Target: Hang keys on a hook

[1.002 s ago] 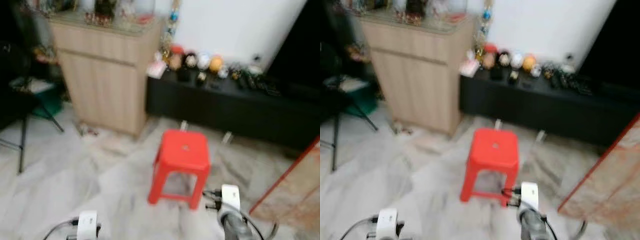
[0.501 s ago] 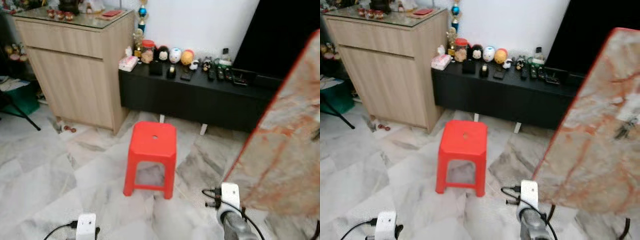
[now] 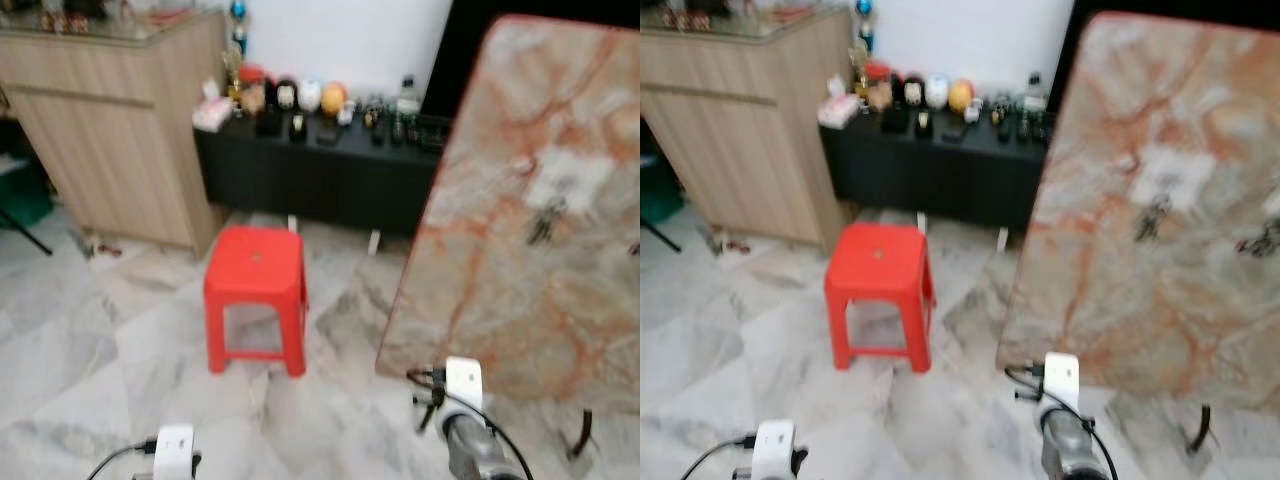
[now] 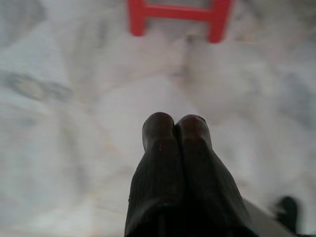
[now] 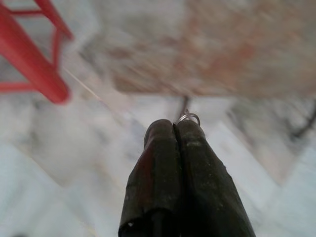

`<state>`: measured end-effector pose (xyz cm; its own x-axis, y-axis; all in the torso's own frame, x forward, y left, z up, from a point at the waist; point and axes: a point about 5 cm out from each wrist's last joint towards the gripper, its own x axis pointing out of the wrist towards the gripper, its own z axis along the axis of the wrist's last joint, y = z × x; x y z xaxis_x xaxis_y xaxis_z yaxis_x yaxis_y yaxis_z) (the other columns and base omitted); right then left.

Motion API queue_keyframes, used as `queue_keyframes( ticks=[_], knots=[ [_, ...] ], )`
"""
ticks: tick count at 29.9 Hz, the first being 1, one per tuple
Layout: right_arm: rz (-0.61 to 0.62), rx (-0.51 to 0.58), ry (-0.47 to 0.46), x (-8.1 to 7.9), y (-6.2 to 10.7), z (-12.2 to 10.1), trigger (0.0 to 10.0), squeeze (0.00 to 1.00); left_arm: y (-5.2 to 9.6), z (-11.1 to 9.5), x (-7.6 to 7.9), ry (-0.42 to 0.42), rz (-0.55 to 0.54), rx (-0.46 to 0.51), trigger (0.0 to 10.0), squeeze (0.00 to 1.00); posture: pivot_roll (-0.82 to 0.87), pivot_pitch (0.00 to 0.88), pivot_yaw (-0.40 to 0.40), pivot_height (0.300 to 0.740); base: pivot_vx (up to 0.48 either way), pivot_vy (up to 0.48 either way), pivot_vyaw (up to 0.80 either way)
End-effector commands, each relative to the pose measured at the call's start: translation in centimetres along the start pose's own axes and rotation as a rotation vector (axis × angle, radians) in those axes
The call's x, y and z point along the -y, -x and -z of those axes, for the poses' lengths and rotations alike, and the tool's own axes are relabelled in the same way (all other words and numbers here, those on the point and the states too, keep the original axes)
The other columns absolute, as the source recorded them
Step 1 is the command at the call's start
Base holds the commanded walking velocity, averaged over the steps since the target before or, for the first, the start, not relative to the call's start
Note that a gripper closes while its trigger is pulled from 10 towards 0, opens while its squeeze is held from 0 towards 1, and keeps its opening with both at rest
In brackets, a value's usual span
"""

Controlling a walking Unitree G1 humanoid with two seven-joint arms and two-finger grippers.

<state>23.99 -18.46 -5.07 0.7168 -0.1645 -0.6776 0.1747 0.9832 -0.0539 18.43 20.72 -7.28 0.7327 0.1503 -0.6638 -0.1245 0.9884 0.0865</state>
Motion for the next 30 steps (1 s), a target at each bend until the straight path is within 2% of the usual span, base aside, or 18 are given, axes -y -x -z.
queue_keyframes(
  ticks=[1, 10, 16, 21, 30],
  knots=[
    [0.003, 0.023, -0.011, -0.12, -0.17, -0.87, 10.0, 0.00, 0.20, 0.59, -0.20, 0.002, -0.008, -0.022, 10.0, 0.00, 0.19, 0.000, -0.068, 0.740, 0.000, -0.405, 0.00],
    [0.017, 0.020, -0.006, 0.10, -0.21, -0.96, 10.0, 0.00, 0.12, 0.44, -0.03, -0.003, -0.001, -0.021, 10.0, 0.00, 0.18, 0.000, -0.064, 0.740, 0.000, -0.408, 0.00],
    [0.029, 0.030, -0.012, 0.60, -0.33, -1.51, 10.0, 0.00, -0.06, 0.07, 0.66, -0.026, 0.024, -0.014, 10.0, 0.00, 0.19, 0.000, -0.077, 0.740, 0.000, -0.404, 0.00],
    [0.028, 0.025, -0.012, 0.51, -0.32, -1.40, 10.0, 0.00, 0.02, 0.23, 0.07, -0.014, 0.002, -0.017, 10.0, 0.00, 0.19, 0.000, -0.083, 0.740, 0.000, -0.405, 0.00],
    [0.031, 0.030, -0.023, 0.44, -0.34, -1.55, 10.0, 0.00, -0.01, 0.14, -0.09, -0.017, 0.001, -0.016, 10.0, 0.00, 0.19, 0.000, -0.072, 0.740, 0.000, -0.404, 0.00]
  ],
)
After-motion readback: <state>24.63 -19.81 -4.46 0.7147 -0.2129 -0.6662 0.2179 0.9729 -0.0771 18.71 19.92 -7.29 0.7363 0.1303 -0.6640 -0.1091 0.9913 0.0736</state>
